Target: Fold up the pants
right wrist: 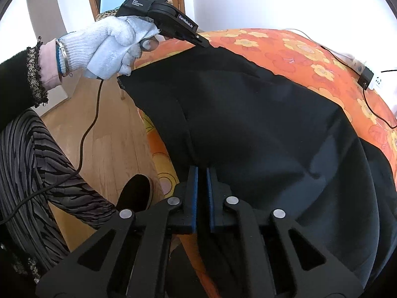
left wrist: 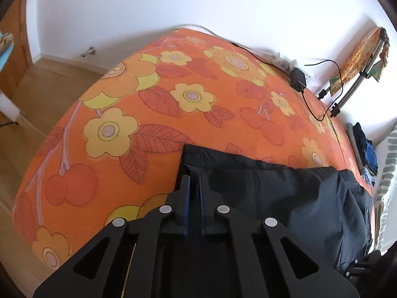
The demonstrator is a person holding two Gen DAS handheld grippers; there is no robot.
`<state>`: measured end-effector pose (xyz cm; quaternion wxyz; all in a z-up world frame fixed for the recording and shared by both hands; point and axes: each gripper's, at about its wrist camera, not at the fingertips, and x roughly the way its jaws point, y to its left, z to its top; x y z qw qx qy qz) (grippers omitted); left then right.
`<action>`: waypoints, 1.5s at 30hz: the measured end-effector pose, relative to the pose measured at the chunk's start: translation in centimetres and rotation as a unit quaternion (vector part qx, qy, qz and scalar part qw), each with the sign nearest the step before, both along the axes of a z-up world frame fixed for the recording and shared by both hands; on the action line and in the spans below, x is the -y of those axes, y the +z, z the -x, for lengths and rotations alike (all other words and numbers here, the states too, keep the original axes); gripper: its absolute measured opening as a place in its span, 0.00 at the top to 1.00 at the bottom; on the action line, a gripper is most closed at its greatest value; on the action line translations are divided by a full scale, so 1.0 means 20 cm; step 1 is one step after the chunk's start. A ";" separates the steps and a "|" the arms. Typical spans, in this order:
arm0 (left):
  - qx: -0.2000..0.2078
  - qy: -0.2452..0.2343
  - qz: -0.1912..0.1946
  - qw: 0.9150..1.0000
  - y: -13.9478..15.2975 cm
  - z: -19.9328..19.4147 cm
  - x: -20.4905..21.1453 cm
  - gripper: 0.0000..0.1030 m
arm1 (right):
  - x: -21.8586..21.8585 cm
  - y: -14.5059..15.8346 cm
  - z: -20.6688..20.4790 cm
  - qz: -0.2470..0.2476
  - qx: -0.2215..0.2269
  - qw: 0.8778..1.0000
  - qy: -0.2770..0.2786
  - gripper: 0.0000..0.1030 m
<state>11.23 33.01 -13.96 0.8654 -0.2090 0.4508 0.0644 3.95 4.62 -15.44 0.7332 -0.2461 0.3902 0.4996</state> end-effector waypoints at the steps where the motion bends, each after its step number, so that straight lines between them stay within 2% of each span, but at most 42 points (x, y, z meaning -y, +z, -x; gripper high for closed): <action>1: -0.004 0.001 0.001 1.000 0.00 -0.01 0.00 0.85 | 0.00 0.00 0.00 -0.001 0.000 1.000 0.000 0.93; 4: -0.009 0.007 -0.003 1.000 -0.03 -0.01 0.00 0.84 | 0.00 0.00 0.00 -0.001 0.000 1.000 -0.002 0.92; 6: -0.018 0.001 -0.038 0.999 -0.03 -0.02 0.03 0.93 | 0.00 0.00 0.01 -0.002 -0.001 1.000 -0.004 0.93; 7: -0.019 0.002 -0.047 0.999 -0.02 -0.02 0.03 0.94 | 0.00 0.00 0.01 -0.002 0.000 1.000 -0.005 0.93; 13: 0.005 0.011 -0.036 0.999 0.01 -0.01 0.00 0.98 | 0.00 0.01 0.03 -0.004 0.001 1.000 -0.005 0.95; 18: 0.011 0.010 -0.043 0.999 0.03 -0.03 0.01 0.98 | 0.00 0.01 0.03 -0.007 0.001 1.000 -0.011 0.96; 20: 0.015 0.012 -0.038 0.999 0.04 -0.04 0.01 0.98 | 0.00 0.02 0.03 -0.010 -0.002 1.000 -0.015 0.96; 22: 0.020 0.006 -0.013 1.000 0.05 -0.04 0.00 0.98 | 0.00 0.02 0.03 -0.008 -0.004 1.000 -0.013 0.96; 24: 0.018 0.007 -0.017 1.000 0.05 -0.04 0.00 0.98 | 0.00 0.01 0.03 -0.006 -0.001 1.000 -0.013 0.96; 25: 0.012 0.007 -0.016 1.000 0.03 -0.04 0.00 0.97 | 0.00 0.01 0.03 -0.006 -0.003 1.000 -0.013 0.96; 27: 0.003 0.007 0.001 1.000 0.01 -0.04 -0.01 0.88 | 0.00 0.00 0.03 -0.006 -0.005 1.000 -0.014 0.96; 32: -0.014 0.010 0.005 1.000 -0.03 -0.05 -0.01 0.74 | 0.00 0.01 0.02 -0.007 -0.009 1.000 -0.010 0.96; 37: -0.016 -0.008 -0.038 0.999 -0.04 -0.06 0.05 0.74 | 0.00 0.00 0.02 -0.007 -0.010 1.000 -0.009 0.96; 38: -0.018 -0.013 -0.051 0.998 -0.04 -0.06 0.06 0.77 | 0.00 0.00 0.02 -0.007 -0.009 1.000 -0.009 0.96; 40: -0.017 -0.017 -0.081 0.996 -0.04 -0.06 0.09 0.90 | 0.00 0.00 0.02 -0.007 -0.007 1.000 -0.009 0.96; 41: -0.015 -0.015 -0.079 0.997 -0.03 -0.06 0.08 0.96 | 0.00 0.00 0.02 -0.007 -0.006 1.000 -0.011 0.96; 45: 0.004 0.008 -0.085 0.996 0.02 -0.04 0.04 0.99 | 0.00 0.00 0.01 -0.009 -0.004 1.000 -0.020 0.96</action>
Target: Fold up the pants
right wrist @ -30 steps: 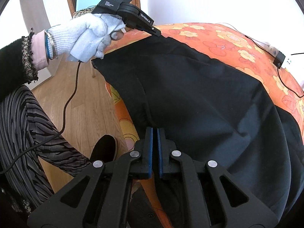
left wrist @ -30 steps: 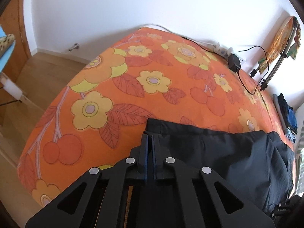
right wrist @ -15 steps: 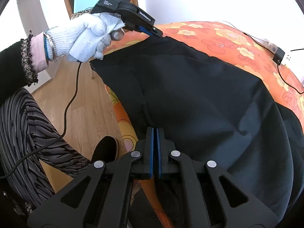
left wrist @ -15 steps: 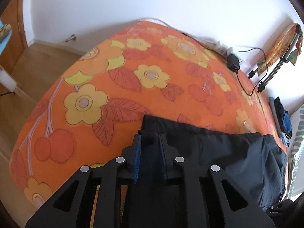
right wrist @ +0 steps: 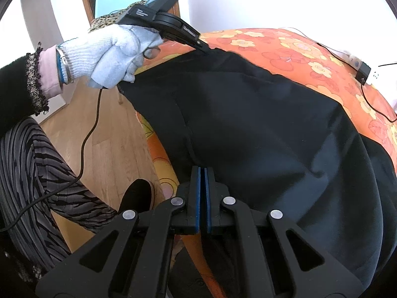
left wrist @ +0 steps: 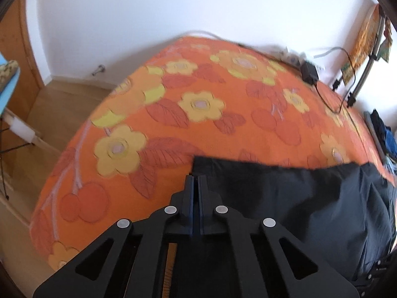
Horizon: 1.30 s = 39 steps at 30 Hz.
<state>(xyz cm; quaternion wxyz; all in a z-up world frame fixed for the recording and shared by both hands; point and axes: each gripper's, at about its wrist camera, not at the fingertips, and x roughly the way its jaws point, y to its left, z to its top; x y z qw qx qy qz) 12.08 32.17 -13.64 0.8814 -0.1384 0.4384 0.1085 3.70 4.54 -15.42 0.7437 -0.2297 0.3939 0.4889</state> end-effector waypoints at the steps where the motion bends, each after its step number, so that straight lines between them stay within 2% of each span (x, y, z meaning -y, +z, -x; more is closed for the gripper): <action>1: 0.009 0.001 -0.003 1.000 0.02 0.00 -0.01 0.99 | 0.00 0.00 0.00 -0.001 0.001 1.000 -0.004 0.96; 6: 0.017 0.012 -0.004 1.000 0.05 -0.03 -0.02 0.99 | 0.01 0.00 -0.03 -0.004 -0.001 1.000 -0.017 0.96; 9: 0.014 0.002 -0.010 1.000 0.07 -0.05 0.00 0.99 | 0.04 0.02 -0.05 -0.019 -0.029 0.999 -0.007 0.96; 12: 0.018 -0.028 -0.017 0.999 0.10 -0.07 0.09 0.99 | 0.15 0.08 -0.07 -0.035 -0.034 0.999 -0.024 0.87; 13: 0.019 -0.042 -0.020 0.999 0.12 -0.08 0.14 0.99 | 0.19 0.10 -0.08 -0.039 -0.032 0.998 -0.033 0.78; 14: 0.020 -0.057 -0.019 0.998 0.13 -0.08 0.19 0.98 | 0.27 0.15 -0.11 -0.050 -0.028 0.997 -0.050 0.68; 16: 0.021 -0.087 -0.017 0.996 0.16 -0.09 0.30 0.94 | 0.39 0.21 -0.15 -0.064 -0.021 0.995 -0.079 0.61; 18: 0.024 -0.116 -0.018 0.993 0.18 -0.10 0.41 0.91 | 0.53 0.27 -0.22 -0.080 -0.021 0.990 -0.114 0.61; 20: 0.028 -0.152 -0.015 0.988 0.21 -0.11 0.56 0.80 | 0.71 0.35 -0.29 -0.095 -0.013 0.982 -0.161 0.61; 23: 0.034 -0.204 -0.012 0.978 0.26 -0.11 0.78 0.77 | 0.94 0.41 -0.37 -0.104 0.005 0.970 -0.220 0.60; 25: 0.040 -0.244 -0.007 0.969 0.29 -0.10 0.94 0.76 | 1.11 0.45 -0.42 -0.116 -0.001 0.959 -0.260 0.55; 27: 0.044 -0.273 -0.003 0.961 0.31 -0.09 1.08 0.70 | 1.29 0.48 -0.48 -0.129 -0.009 0.943 -0.305 0.52; 30: 0.049 -0.328 0.004 0.943 0.34 -0.06 1.33 0.65 | 1.57 0.50 -0.54 -0.139 -0.015 0.918 -0.371 0.48; 31: 0.049 -0.353 0.011 0.934 0.35 -0.05 1.44 0.64 | 1.67 0.49 -0.56 -0.138 -0.022 0.910 -0.390 0.45; 35: 0.052 -0.423 0.020 0.904 0.36 0.01 1.77 0.61 | 1.94 0.42 -0.61 -0.119 -0.038 0.889 -0.440 0.44; 39: 0.051 -0.482 0.040 0.874 0.35 0.08 2.08 0.56 | 2.10 0.35 -0.65 -0.105 -0.053 0.882 -0.457 0.44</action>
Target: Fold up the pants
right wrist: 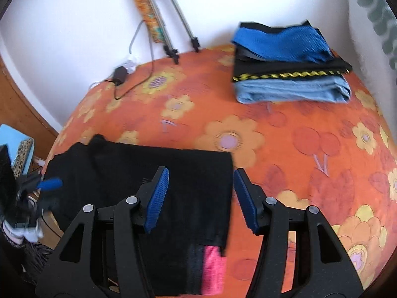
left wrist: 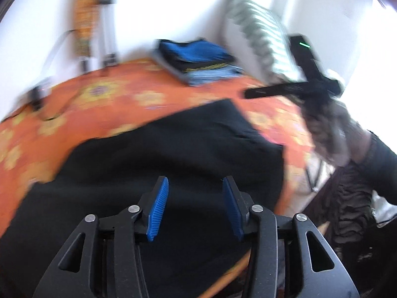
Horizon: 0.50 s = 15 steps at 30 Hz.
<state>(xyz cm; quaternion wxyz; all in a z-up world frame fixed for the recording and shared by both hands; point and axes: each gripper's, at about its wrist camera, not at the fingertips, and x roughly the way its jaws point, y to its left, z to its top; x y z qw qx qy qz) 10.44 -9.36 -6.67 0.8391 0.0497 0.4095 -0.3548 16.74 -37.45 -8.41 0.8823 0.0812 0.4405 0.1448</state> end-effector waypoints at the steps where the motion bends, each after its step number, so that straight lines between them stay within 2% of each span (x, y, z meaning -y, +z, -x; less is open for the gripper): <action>1: -0.003 -0.018 0.003 1.000 -0.01 0.02 0.09 0.55 | 0.02 -0.02 -0.02 -0.009 -0.008 1.000 0.000 0.44; 4: -0.004 -0.062 -0.008 0.998 -0.04 0.08 0.30 0.52 | 0.07 -0.08 -0.05 -0.040 -0.028 0.999 0.008 0.44; 7: 0.006 -0.097 -0.030 0.995 -0.07 0.15 0.47 0.46 | 0.07 -0.13 -0.08 -0.035 -0.037 0.999 0.008 0.44; 9: 0.012 -0.110 -0.039 0.993 -0.09 0.17 0.54 0.43 | 0.08 -0.16 -0.11 -0.041 -0.046 0.998 0.008 0.44; 15: 0.002 -0.135 -0.066 0.989 -0.18 0.19 0.67 0.43 | 0.12 -0.27 -0.16 -0.082 -0.075 0.994 0.003 0.44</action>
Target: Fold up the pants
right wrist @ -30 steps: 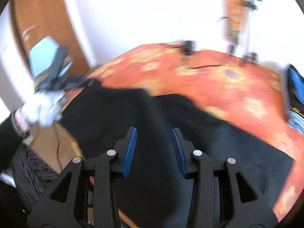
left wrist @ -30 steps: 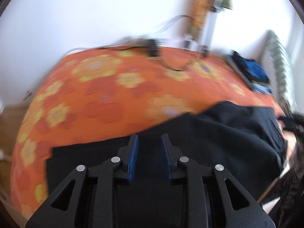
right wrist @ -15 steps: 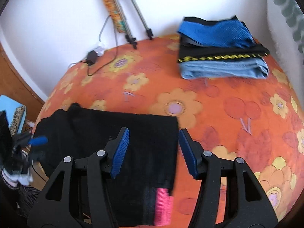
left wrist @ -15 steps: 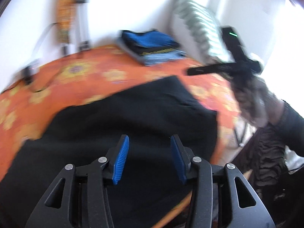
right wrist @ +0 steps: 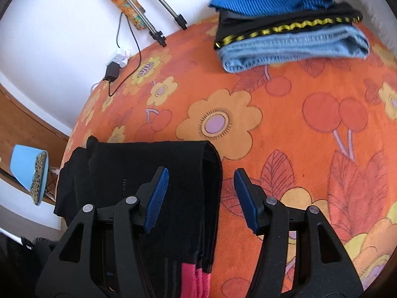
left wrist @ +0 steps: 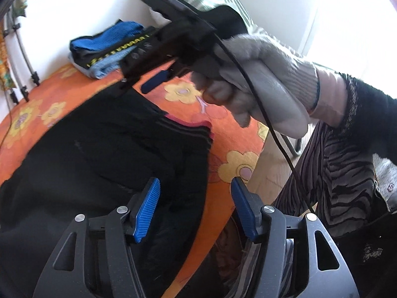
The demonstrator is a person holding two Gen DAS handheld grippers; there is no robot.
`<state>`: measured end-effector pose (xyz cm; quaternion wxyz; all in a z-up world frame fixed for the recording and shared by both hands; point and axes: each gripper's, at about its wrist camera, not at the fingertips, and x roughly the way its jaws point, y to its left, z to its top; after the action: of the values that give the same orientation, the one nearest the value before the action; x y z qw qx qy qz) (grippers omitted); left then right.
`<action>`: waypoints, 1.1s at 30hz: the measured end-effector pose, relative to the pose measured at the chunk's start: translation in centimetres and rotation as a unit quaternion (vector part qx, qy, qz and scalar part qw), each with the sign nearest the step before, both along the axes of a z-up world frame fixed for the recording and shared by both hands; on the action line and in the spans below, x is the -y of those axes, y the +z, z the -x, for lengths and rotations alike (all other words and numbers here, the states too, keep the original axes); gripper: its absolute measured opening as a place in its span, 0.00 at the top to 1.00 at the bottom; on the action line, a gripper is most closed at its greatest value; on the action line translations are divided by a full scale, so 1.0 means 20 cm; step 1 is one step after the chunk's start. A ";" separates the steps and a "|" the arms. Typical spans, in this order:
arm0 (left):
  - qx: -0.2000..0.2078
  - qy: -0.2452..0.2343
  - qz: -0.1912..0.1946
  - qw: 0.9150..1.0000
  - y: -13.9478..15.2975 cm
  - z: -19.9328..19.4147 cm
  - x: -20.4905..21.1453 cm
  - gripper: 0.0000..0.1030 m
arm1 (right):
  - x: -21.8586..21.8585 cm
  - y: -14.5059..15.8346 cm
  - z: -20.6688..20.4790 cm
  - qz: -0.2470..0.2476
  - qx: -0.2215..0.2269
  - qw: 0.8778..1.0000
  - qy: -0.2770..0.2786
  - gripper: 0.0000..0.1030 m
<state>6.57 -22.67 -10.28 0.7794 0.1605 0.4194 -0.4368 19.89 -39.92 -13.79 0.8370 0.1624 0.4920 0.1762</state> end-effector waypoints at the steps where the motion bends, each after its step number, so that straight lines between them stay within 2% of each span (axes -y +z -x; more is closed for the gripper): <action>1: 0.003 -0.003 -0.005 1.000 -0.01 0.01 0.01 0.43 | 0.00 -0.02 0.00 -0.004 -0.004 1.000 0.000 0.44; 8: 0.039 -0.006 -0.033 0.999 -0.04 0.04 0.11 0.43 | -0.03 -0.04 -0.05 -0.026 -0.006 1.000 0.004 0.44; 9: 0.041 -0.005 -0.035 0.999 -0.04 0.04 0.12 0.45 | -0.03 -0.04 -0.06 -0.031 -0.005 1.000 0.003 0.44; 11: 0.046 0.000 -0.039 0.998 -0.06 0.05 0.13 0.56 | -0.04 -0.05 -0.08 -0.040 -0.005 0.999 0.002 0.45; 12: 0.049 0.002 -0.041 0.998 -0.07 0.05 0.12 0.60 | -0.05 -0.05 -0.08 -0.041 -0.005 0.999 0.000 0.50; 13: 0.054 0.005 -0.044 0.998 -0.07 0.05 0.12 0.69 | -0.06 -0.06 -0.09 -0.051 -0.009 0.999 0.002 0.62; 15: 0.047 0.011 -0.035 0.998 -0.07 0.04 0.10 0.72 | -0.06 -0.06 -0.09 -0.059 -0.011 0.998 -0.002 0.72; 16: 0.041 0.015 -0.028 0.999 -0.06 0.04 0.09 0.74 | -0.07 -0.05 -0.08 -0.060 -0.008 0.998 -0.002 0.88; 18: 0.032 0.018 -0.018 0.999 -0.05 0.03 0.09 0.78 | -0.07 -0.02 -0.06 -0.052 0.003 0.999 -0.010 0.93; 19: 0.033 0.016 -0.014 0.999 -0.04 0.05 0.09 0.86 | -0.06 0.00 -0.06 -0.055 0.006 0.998 -0.014 0.94; 20: 0.033 0.012 -0.010 0.999 -0.03 0.06 0.10 0.91 | -0.05 0.02 -0.04 -0.061 0.012 0.998 -0.021 0.97; 24: 0.054 0.002 -0.020 0.998 -0.02 0.10 0.15 0.91 | -0.02 0.12 -0.01 -0.064 0.040 0.997 -0.032 0.98; 27: 0.040 0.004 -0.008 0.999 -0.02 0.07 0.17 0.91 | -0.02 0.16 0.01 -0.048 0.055 0.997 -0.038 0.98; 33: 0.019 -0.004 0.020 1.000 -0.02 0.06 0.21 0.91 | 0.04 0.14 0.01 -0.009 0.048 0.997 -0.059 0.98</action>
<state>5.45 -26.90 -10.64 0.7886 0.1550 0.3953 -0.4447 19.65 -40.70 -11.03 0.8670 0.1901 0.4390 0.1392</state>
